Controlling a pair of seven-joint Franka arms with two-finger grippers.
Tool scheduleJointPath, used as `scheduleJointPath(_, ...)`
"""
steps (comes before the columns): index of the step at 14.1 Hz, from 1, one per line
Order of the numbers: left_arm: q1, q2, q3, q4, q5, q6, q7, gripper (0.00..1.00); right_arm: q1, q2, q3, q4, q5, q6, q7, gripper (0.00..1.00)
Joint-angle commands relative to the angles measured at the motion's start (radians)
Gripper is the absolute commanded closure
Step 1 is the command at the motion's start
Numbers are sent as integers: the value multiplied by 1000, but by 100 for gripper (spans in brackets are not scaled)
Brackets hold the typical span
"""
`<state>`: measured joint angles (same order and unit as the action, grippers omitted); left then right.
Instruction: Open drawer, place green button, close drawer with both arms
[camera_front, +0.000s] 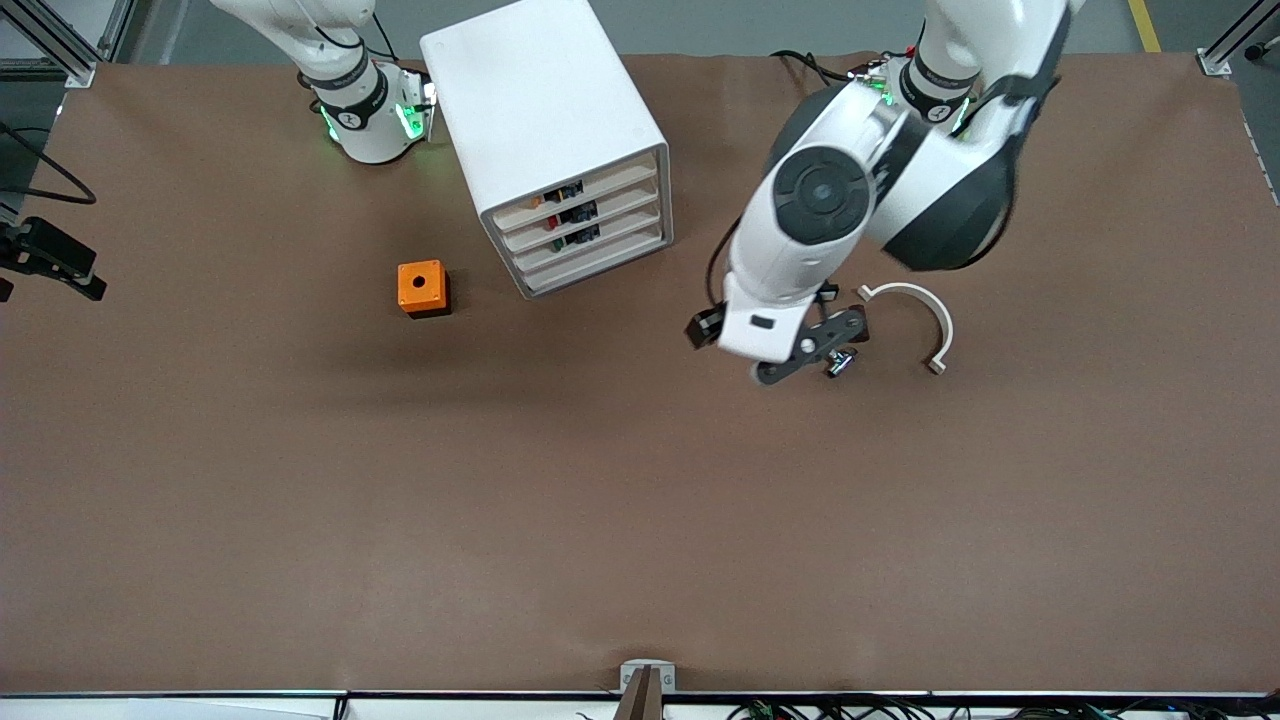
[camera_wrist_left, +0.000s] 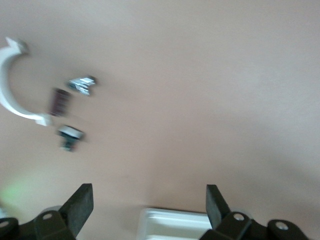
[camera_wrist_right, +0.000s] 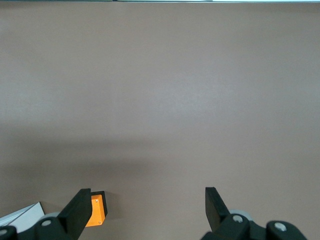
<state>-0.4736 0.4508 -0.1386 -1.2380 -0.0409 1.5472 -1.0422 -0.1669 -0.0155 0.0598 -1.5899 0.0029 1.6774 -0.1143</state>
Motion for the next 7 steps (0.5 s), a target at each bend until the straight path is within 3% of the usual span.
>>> scheduleJointPath(1,102,-93,-6,-44,21,-108,219,1,-6,0,6,15,-17,-15,-4,0)
scheduleJointPath(7,337,-236,-6,-87,44,-222,663,1,-6,0,5,15,-17,-15,-4,0)
